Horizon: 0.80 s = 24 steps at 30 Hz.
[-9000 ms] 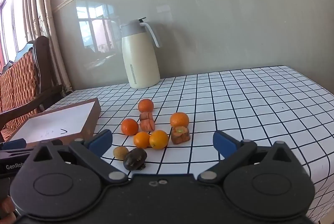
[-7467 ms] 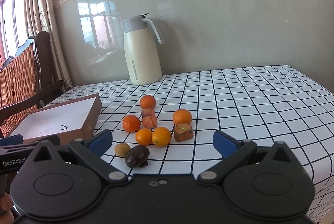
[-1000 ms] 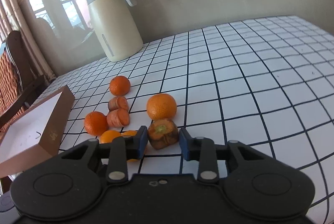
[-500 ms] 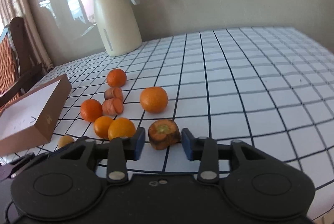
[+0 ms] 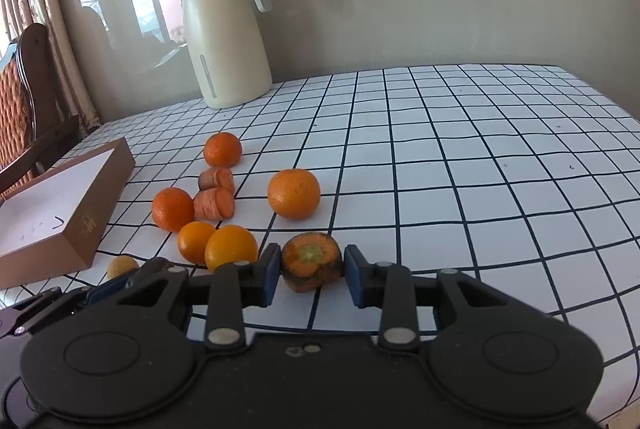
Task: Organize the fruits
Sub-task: 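Carry the dark fruit and carrot chunk over the white box with both tools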
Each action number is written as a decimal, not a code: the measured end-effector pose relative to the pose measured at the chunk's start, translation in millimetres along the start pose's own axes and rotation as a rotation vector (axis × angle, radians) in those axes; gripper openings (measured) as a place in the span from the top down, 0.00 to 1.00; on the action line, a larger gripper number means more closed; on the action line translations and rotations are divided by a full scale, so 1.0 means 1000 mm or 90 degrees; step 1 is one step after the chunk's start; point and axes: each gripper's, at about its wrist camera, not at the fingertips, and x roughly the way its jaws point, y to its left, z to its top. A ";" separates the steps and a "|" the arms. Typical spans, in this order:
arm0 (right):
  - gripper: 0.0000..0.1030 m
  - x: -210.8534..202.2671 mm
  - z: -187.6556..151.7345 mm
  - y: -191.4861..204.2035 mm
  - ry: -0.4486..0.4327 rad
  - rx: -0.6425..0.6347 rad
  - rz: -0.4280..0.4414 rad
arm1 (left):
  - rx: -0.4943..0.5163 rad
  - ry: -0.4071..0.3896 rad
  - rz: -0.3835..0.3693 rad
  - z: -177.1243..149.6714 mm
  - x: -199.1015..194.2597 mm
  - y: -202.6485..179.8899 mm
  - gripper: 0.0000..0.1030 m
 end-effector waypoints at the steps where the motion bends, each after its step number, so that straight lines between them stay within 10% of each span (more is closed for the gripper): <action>1: 0.75 -0.002 0.000 0.000 -0.004 -0.001 0.002 | -0.003 -0.003 -0.002 0.001 -0.002 0.001 0.61; 13: 0.75 -0.033 0.003 0.031 -0.059 -0.039 0.087 | -0.035 -0.046 0.003 0.013 -0.039 0.042 0.61; 24: 0.75 -0.021 0.005 0.108 -0.081 -0.095 0.210 | -0.096 -0.094 0.102 0.020 -0.069 0.120 0.61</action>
